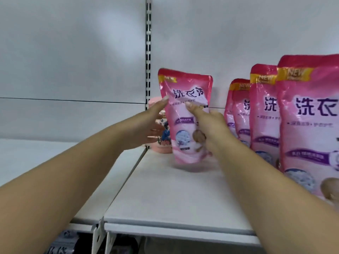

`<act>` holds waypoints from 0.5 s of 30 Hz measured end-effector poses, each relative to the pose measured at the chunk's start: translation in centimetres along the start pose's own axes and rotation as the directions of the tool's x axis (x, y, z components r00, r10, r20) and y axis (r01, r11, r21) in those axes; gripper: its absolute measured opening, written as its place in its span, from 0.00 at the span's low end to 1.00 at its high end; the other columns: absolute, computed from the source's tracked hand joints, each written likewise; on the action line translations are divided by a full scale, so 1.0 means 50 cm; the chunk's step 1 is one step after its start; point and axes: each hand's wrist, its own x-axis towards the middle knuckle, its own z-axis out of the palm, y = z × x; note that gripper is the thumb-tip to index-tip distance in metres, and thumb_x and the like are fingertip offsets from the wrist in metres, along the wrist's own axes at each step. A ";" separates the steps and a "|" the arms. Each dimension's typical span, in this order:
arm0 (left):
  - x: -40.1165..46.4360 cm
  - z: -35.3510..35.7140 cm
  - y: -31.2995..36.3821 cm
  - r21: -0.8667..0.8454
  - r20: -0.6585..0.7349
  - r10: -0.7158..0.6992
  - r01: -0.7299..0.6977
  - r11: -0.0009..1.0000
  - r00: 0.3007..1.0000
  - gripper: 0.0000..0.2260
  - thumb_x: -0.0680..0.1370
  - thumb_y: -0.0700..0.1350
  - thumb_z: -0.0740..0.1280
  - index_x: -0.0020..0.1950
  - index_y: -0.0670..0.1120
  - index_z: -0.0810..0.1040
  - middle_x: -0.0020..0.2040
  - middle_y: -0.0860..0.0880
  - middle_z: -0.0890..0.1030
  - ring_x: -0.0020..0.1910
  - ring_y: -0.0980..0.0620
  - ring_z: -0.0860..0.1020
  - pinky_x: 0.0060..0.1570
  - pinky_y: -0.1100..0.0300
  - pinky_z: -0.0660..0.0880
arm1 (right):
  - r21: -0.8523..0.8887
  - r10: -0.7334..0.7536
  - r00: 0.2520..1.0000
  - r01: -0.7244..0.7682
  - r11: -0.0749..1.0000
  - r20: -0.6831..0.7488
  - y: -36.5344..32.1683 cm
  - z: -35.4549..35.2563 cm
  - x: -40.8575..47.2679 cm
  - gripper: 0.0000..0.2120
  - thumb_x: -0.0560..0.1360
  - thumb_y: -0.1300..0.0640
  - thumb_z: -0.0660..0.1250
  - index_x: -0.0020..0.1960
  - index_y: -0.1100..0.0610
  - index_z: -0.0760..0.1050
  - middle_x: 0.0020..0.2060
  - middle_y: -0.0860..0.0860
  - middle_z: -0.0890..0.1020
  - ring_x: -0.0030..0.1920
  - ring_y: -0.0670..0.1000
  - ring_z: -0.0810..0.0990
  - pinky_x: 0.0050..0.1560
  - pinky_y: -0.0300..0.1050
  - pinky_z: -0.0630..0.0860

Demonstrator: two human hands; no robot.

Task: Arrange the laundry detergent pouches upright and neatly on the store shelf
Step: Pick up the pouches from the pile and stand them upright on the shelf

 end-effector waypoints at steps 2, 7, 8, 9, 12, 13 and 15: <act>0.022 0.042 0.012 -0.176 -0.027 0.109 -0.112 0.978 0.994 0.27 0.75 0.66 0.54 0.62 0.47 0.73 0.53 0.42 0.81 0.51 0.45 0.81 0.53 0.54 0.76 | 0.117 -0.017 0.997 0.007 0.993 0.076 -0.002 0.010 0.000 0.21 0.66 0.40 0.71 0.50 0.55 0.77 0.42 0.56 0.82 0.33 0.55 0.80 0.41 0.48 0.78; 0.064 0.067 -0.021 -0.208 -0.317 0.200 -0.274 0.939 0.927 0.25 0.74 0.66 0.58 0.55 0.48 0.78 0.45 0.45 0.84 0.42 0.47 0.84 0.48 0.53 0.79 | 0.199 0.022 0.980 -0.063 0.978 0.199 0.003 0.006 0.017 0.24 0.67 0.32 0.64 0.49 0.51 0.80 0.44 0.54 0.85 0.48 0.58 0.83 0.57 0.57 0.75; 0.067 0.064 -0.034 -0.212 -0.322 0.199 -0.275 0.938 0.926 0.23 0.74 0.65 0.58 0.51 0.48 0.79 0.44 0.45 0.85 0.41 0.47 0.84 0.48 0.53 0.79 | 0.184 0.041 0.982 -0.075 0.980 0.182 0.007 0.003 0.019 0.24 0.67 0.33 0.66 0.51 0.51 0.79 0.45 0.54 0.85 0.49 0.58 0.83 0.58 0.57 0.75; 0.070 0.062 -0.043 -0.196 -0.324 0.200 -0.273 0.942 0.925 0.22 0.73 0.65 0.59 0.48 0.48 0.79 0.43 0.45 0.85 0.41 0.46 0.84 0.48 0.52 0.79 | 0.188 0.054 0.983 -0.087 0.978 0.174 0.010 0.002 0.020 0.23 0.67 0.36 0.68 0.53 0.51 0.79 0.46 0.54 0.85 0.49 0.58 0.82 0.58 0.57 0.75; 0.074 0.055 -0.057 -0.188 -0.295 0.209 -0.270 0.944 0.933 0.27 0.67 0.68 0.61 0.49 0.47 0.79 0.44 0.45 0.85 0.44 0.45 0.83 0.52 0.49 0.78 | 0.276 -0.001 0.992 -0.034 0.961 0.127 0.010 -0.001 0.022 0.11 0.70 0.52 0.71 0.50 0.56 0.79 0.41 0.55 0.85 0.44 0.56 0.83 0.52 0.52 0.79; 0.072 0.053 -0.058 -0.201 -0.275 0.212 -0.272 0.941 0.938 0.29 0.66 0.69 0.60 0.51 0.46 0.80 0.44 0.44 0.85 0.44 0.45 0.83 0.52 0.49 0.78 | 0.278 -0.056 0.995 0.030 0.960 0.087 0.006 -0.003 0.021 0.07 0.70 0.56 0.71 0.47 0.57 0.79 0.38 0.54 0.85 0.41 0.55 0.83 0.49 0.50 0.79; 0.068 0.053 -0.058 -0.199 -0.276 0.247 -0.306 0.931 0.929 0.29 0.69 0.67 0.59 0.53 0.45 0.80 0.44 0.44 0.85 0.44 0.45 0.83 0.49 0.52 0.79 | 0.237 -0.161 0.987 0.155 0.959 0.005 -0.003 -0.004 0.012 0.03 0.70 0.60 0.72 0.40 0.56 0.78 0.34 0.52 0.83 0.36 0.52 0.82 0.44 0.46 0.79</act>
